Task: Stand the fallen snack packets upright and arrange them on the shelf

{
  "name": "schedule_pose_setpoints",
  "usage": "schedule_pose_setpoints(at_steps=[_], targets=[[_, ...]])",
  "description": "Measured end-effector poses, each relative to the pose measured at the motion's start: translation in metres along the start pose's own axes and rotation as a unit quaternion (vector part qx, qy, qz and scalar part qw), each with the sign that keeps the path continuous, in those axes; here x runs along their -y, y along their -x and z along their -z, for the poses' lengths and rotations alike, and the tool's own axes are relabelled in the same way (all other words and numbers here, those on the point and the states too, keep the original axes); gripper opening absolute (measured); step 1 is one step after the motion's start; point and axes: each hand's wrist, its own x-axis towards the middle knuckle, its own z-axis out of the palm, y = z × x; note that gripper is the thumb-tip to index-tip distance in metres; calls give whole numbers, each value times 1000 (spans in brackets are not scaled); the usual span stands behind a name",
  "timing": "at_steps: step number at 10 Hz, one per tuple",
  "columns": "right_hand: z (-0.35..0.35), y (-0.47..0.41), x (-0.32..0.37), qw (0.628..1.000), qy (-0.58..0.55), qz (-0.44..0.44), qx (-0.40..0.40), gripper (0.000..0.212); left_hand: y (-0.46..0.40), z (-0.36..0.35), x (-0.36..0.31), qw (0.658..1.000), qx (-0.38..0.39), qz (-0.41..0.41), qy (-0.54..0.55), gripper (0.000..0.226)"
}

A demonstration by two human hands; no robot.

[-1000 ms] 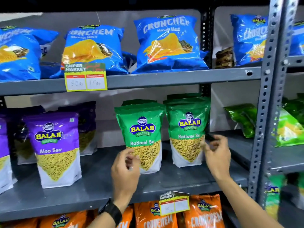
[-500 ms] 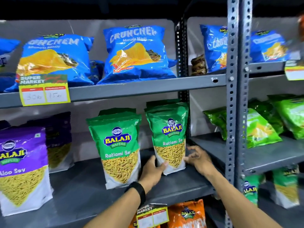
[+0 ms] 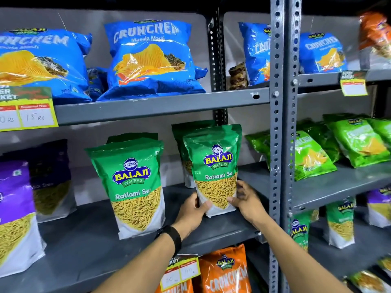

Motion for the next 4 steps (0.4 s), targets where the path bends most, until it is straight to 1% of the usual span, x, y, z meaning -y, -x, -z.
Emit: schedule_pose_setpoints(at_steps=[3,4], targets=[[0,2,-1,1000,16,4,13,67,8,-3,-8,1000,2,4,-31,43],[-3,12,4,1000,28,13,3,71,6,-2,-2,999,8,-9,-32,55]])
